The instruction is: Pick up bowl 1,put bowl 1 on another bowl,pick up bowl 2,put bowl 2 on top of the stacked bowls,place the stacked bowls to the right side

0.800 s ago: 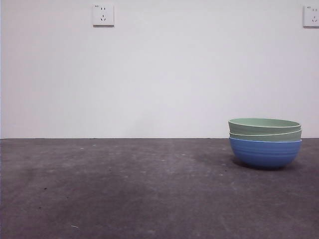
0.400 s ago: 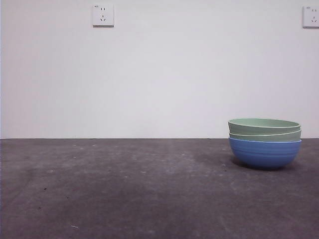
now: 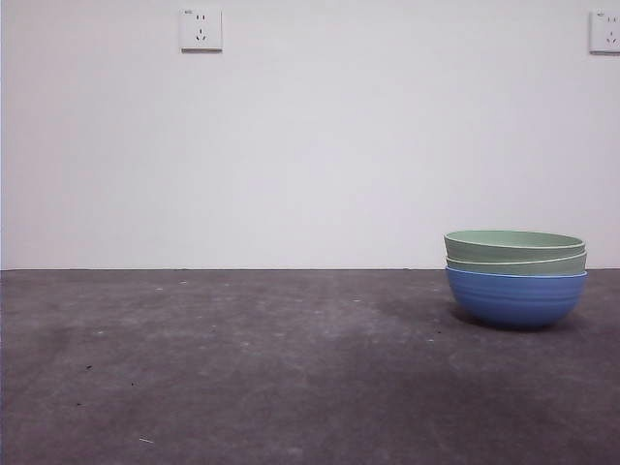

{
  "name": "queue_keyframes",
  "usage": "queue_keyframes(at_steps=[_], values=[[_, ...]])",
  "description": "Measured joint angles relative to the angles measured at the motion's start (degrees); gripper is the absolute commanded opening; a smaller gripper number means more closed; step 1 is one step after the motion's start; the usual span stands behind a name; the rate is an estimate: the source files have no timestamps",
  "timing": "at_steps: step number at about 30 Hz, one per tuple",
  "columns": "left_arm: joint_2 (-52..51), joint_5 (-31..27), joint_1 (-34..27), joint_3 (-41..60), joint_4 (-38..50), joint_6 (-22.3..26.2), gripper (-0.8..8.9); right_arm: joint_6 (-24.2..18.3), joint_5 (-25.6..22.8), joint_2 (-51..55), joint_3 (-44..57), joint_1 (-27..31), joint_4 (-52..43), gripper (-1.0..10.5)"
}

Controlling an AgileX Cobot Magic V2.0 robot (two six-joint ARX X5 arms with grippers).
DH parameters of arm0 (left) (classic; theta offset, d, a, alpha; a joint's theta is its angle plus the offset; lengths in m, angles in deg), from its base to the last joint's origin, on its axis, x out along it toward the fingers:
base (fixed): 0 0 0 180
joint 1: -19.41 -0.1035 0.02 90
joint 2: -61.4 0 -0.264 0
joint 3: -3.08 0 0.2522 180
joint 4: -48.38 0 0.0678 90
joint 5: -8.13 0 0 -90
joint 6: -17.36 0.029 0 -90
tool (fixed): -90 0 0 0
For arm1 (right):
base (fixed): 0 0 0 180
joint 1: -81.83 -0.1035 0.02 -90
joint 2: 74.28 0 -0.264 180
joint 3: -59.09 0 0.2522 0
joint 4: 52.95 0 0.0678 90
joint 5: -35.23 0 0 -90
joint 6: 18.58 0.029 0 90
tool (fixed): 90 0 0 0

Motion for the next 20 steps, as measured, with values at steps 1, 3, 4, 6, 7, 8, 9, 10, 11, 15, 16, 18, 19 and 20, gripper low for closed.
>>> queue_keyframes(at_steps=[1, 3, 4, 6, 7, 8, 9, 10, 11, 15, 16, 18, 19, 20], values=[[0.00, 0.00, 0.00, 0.00, 0.00, 0.00, -0.03, 0.02, 0.00, 0.83, 1.81, 0.00, -0.39, 0.0], [0.00, 0.00, 0.00, 0.00, 0.00, 0.00, -0.03, 0.09, -0.02, 2.64, 5.70, 0.00, -1.46, 0.0], [0.00, 0.00, 0.00, 0.00, 0.00, 0.00, -0.03, 0.22, -0.02, 3.39, 7.21, 0.00, -2.03, 0.0], [0.00, 0.00, 0.00, 0.00, 0.00, 0.00, -0.03, 0.68, -0.02, 5.11, 10.21, 0.00, -2.49, 0.0], [0.00, 0.00, 0.00, 0.00, 0.00, 0.00, -0.03, 0.85, -0.02, 5.79, 11.32, 0.00, -2.56, 0.0], [0.00, 0.00, 0.00, 0.00, 0.00, 0.00, -0.04, 1.11, -0.02, 6.45, 12.35, 0.00, -2.56, 0.0], [0.00, 0.00, 0.00, 0.00, 0.00, 0.00, -0.03, 1.49, -0.02, 7.13, 13.53, 0.00, -2.51, 0.0], [0.00, 0.00, 0.00, 0.00, 0.00, 0.00, -0.03, 1.75, 0.00, 7.56, 14.27, 0.00, -2.54, 0.0], [0.00, 0.00, 0.00, 0.00, 0.00, 0.00, -0.03, 2.03, 0.00, 7.98, 14.95, 0.00, -2.54, 0.0], [0.00, 0.00, 0.00, 0.00, 0.00, 0.00, -0.03, 3.10, -0.02, 8.48, 16.61, 0.00, -1.88, 0.0], [0.00, 0.00, 0.00, 0.00, 0.00, 0.00, -0.03, 3.30, -0.02, 8.50, 16.61, 0.00, -0.94, 0.0], [0.00, 0.02, 0.00, 0.00, 0.00, 0.00, -0.03, 3.52, -0.07, 8.48, 16.59, 0.00, 0.13, 0.0], [0.00, 0.00, 0.02, 0.00, 0.00, 0.00, -0.03, 3.72, -0.07, 8.48, 16.59, 0.00, 0.13, 0.0], [0.00, 0.00, 0.00, 0.00, 0.00, 0.00, -0.03, 4.04, -0.02, 8.55, 16.59, 0.00, 0.11, 0.0]])
